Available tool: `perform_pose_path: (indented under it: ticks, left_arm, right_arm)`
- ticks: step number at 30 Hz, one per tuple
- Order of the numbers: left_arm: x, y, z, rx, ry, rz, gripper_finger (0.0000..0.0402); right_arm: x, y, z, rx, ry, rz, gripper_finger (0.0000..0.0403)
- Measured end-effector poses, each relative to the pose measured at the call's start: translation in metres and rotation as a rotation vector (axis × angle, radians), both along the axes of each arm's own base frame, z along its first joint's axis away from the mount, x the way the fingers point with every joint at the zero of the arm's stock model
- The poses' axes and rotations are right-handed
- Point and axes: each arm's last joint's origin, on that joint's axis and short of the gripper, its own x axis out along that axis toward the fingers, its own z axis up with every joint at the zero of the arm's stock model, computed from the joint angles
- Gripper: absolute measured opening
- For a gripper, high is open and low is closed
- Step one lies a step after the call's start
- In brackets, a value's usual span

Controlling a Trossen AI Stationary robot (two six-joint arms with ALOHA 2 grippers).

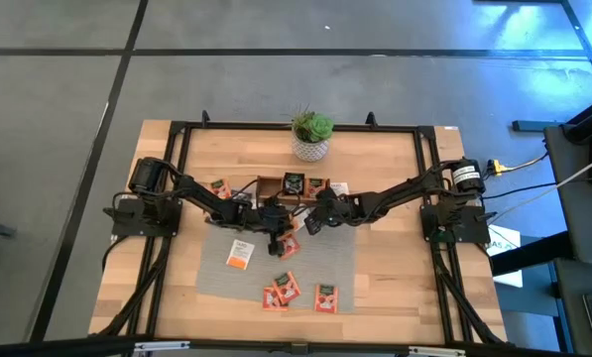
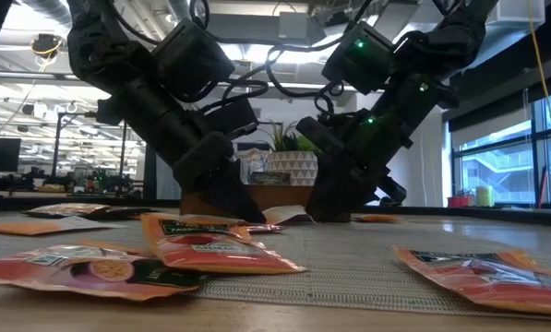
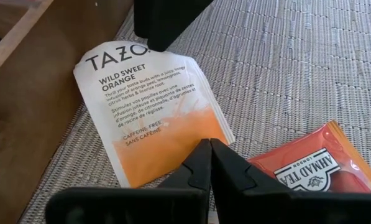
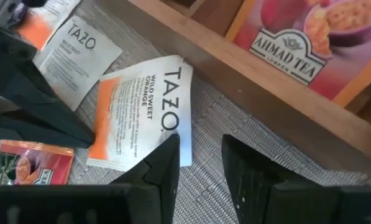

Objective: Pick & Place Tea
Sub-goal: Put the white tea bag into the left section of the wooden organizer

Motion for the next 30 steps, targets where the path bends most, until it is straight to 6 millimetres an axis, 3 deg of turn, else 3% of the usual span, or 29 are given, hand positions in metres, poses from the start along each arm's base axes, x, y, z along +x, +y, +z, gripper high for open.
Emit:
perform_pose_path:
  ticks: [19, 26, 30]
  left_arm:
    - [-0.0005, 0.0, -0.0006, -0.001, -0.002, -0.002, 0.0002]
    - [-0.0004, -0.0002, -0.0006, -0.005, -0.001, -0.006, 0.0002]
    - [-0.0004, -0.0001, -0.0006, -0.007, -0.001, -0.008, 0.0002]
  right_arm:
    - [0.0054, -0.0063, 0.0057, 0.024, -0.044, 0.169, 0.0124]
    - [0.006, -0.0013, 0.0061, 0.163, -0.061, 0.262, 0.0194]
    - [0.007, -0.0031, 0.007, 0.106, -0.072, 0.214, 0.0232]
